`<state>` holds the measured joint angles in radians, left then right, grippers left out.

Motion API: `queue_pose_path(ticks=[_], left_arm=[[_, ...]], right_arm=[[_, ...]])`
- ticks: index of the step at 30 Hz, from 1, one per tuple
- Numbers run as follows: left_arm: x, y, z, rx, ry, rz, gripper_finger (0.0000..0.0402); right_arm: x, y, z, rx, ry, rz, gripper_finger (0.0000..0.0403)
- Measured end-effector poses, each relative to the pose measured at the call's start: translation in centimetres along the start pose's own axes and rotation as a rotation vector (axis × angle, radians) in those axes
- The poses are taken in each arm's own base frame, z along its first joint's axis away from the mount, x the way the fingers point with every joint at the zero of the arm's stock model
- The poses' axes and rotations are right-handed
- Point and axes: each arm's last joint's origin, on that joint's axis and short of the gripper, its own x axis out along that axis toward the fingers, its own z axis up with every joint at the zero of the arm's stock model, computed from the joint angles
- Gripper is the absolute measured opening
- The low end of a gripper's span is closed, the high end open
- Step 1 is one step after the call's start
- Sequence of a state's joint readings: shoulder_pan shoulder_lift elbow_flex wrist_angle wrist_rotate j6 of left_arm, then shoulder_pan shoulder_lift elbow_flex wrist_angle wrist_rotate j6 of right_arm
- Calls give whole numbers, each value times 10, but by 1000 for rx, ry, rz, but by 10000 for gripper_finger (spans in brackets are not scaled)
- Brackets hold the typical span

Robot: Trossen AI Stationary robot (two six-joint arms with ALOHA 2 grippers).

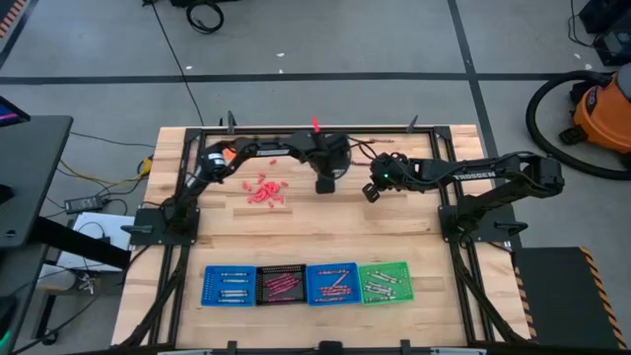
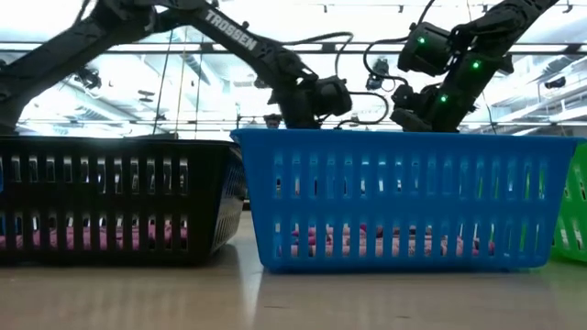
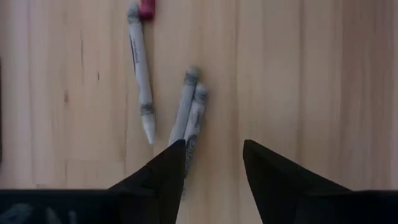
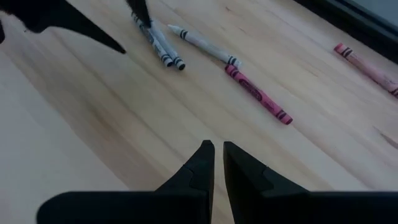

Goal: Sort crayons
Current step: Put the dark pink crayon into the black bin

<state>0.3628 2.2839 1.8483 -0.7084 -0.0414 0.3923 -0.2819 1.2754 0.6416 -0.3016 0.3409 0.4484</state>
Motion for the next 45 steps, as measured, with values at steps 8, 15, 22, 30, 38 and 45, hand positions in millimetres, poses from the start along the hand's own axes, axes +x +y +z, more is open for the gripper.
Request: queue_pose_path(ticks=[8, 15, 22, 30, 38, 45], left_arm=[[3, 9, 12, -51, 84, 5, 173], [3, 5, 7, -41, 126, -49, 159], [-6, -7, 13, 13, 110, -76, 155], [-17, 3, 6, -16, 43, -88, 155], [-28, -6, -25, -48, -70, -43, 155], [-57, -19, -44, -63, -160, -17, 155]], right_arm=[[-14, -5, -1, 17, 13, 16, 42], [-34, -7, 3, 32, -53, 69, 42], [-44, -2, 3, -12, -72, 163, 42], [-26, 6, -8, -245, -129, 264, 42], [10, -10, -8, -274, -193, 194, 42], [39, -32, 0, -293, -157, 128, 42]])
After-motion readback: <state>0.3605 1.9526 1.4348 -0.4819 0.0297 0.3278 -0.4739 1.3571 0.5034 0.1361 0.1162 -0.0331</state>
